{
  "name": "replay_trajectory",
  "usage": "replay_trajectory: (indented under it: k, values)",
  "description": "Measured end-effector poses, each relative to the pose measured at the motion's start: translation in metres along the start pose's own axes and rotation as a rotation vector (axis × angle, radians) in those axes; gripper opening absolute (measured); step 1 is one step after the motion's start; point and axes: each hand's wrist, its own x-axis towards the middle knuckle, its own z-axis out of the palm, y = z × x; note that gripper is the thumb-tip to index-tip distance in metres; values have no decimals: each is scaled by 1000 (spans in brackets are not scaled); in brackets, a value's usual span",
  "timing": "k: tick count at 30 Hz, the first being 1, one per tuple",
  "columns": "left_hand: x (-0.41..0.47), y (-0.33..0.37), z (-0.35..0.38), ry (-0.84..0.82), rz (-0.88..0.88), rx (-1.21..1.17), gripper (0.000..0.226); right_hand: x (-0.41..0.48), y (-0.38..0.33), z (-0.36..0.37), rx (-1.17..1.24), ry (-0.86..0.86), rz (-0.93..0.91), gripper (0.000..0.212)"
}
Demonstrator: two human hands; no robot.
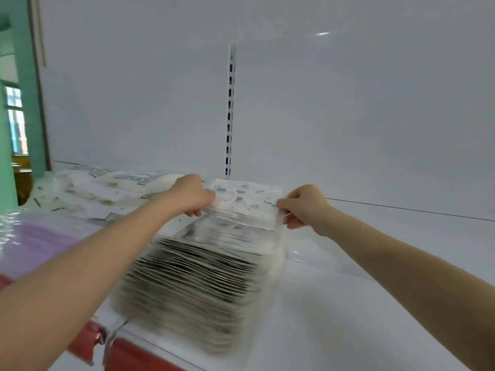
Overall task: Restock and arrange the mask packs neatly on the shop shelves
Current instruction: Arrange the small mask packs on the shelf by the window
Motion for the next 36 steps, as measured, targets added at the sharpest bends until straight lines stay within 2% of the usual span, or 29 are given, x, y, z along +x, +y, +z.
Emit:
replay_trajectory:
  k: [4,9,14,18,21,23,25,32,36]
  values:
    - [20,-13,12,-105,19,181,26,10,6,18,-80,8,131,22]
    - [27,-19,30,-206,40,247,34,13,13,28,-211,16,200,25]
    - [29,-24,30,-170,99,301,35,15,16,28,-267,46,211,22]
    - [26,-27,30,-168,164,377,35,9,18,32,-434,44,139,19]
    - [20,-21,22,-1,288,451,35,3,13,20,-551,129,29,38]
    - [11,-11,14,124,387,407,35,-6,10,4,-609,223,-31,41]
    - [-9,4,10,140,500,327,39,-21,10,-15,-655,255,-72,35]
    - [-116,75,44,-54,793,49,39,-140,41,-85,-747,245,-119,29]
    - [-174,138,81,-158,897,14,39,-218,66,-146,-782,316,-39,29]
